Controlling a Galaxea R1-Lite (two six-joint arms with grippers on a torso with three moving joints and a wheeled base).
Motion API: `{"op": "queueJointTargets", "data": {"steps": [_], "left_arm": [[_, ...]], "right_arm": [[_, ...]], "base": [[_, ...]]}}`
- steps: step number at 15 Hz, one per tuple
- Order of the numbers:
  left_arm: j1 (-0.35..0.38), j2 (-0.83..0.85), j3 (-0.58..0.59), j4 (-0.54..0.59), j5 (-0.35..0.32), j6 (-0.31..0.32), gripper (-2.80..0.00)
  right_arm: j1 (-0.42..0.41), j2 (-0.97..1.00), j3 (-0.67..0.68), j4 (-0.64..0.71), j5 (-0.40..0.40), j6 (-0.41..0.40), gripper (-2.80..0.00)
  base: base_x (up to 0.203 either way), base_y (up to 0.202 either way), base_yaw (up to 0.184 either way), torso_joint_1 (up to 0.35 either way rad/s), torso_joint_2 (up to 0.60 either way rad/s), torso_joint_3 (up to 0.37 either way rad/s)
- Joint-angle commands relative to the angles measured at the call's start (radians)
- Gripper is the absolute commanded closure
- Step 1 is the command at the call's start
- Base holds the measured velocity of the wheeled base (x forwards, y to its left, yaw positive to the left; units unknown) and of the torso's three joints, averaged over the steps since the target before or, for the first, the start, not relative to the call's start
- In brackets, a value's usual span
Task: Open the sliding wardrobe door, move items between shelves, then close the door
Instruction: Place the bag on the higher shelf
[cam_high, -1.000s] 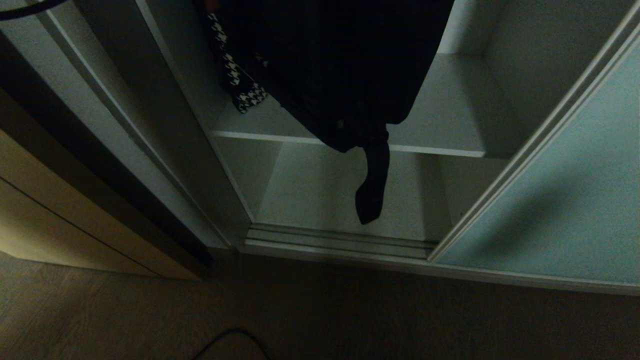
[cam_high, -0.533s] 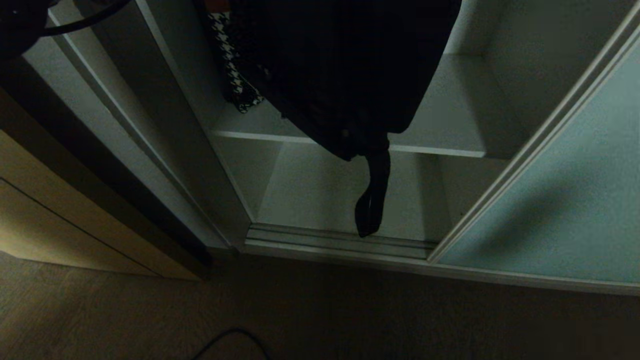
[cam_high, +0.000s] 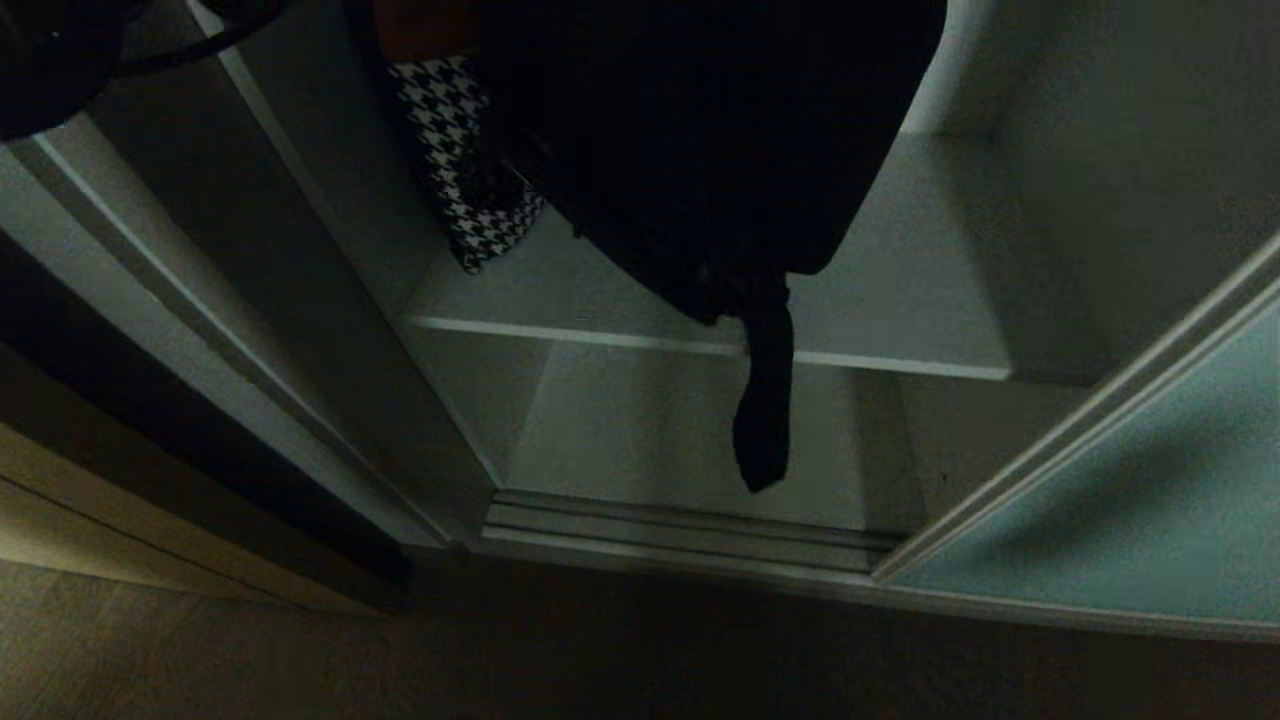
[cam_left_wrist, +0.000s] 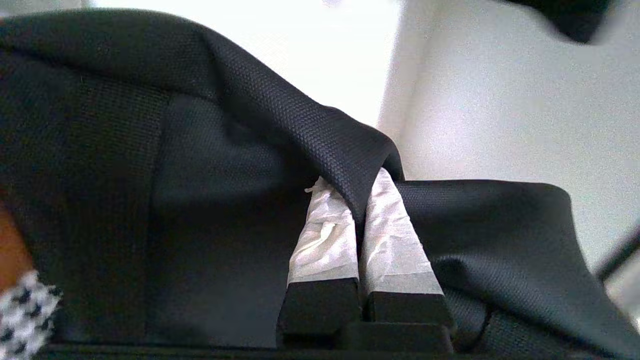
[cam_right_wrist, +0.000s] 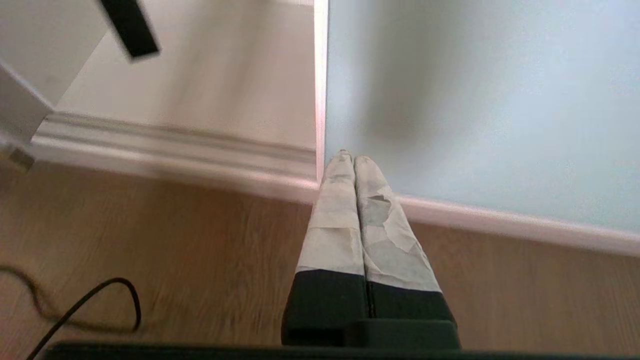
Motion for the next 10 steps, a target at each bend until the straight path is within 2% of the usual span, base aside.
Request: {"op": "queueJointTargets", "data": {"steps": [1, 4, 6, 10], "left_arm": [[-0.005, 0.003, -0.001, -0.003, -0.001, 0.001, 0.00], [-0.006, 0.022, -0.002, -0.028, -0.005, 0.001, 0.00], [-0.005, 0.045, -0.005, -0.077, -0.004, 0.000, 0.00], [-0.005, 0.061, -0.005, -0.085, -0.005, -0.012, 0.00]], "right_arm": [[0.000, -0.001, 0.000, 0.000, 0.000, 0.000, 0.00], [0.000, -0.001, 0.000, -0.001, 0.000, 0.000, 0.00], [0.000, -0.001, 0.000, 0.000, 0.000, 0.000, 0.00], [0.000, -0.001, 0.000, -0.001, 0.000, 0.000, 0.00]], "base": [[0.195, 0.000, -0.001, -0.001, 0.00, 0.010], [0.169, 0.000, 0.004, 0.002, 0.00, 0.005], [0.000, 0.000, 0.000, 0.000, 0.00, 0.000], [0.000, 0.000, 0.000, 0.000, 0.00, 0.000]]}}
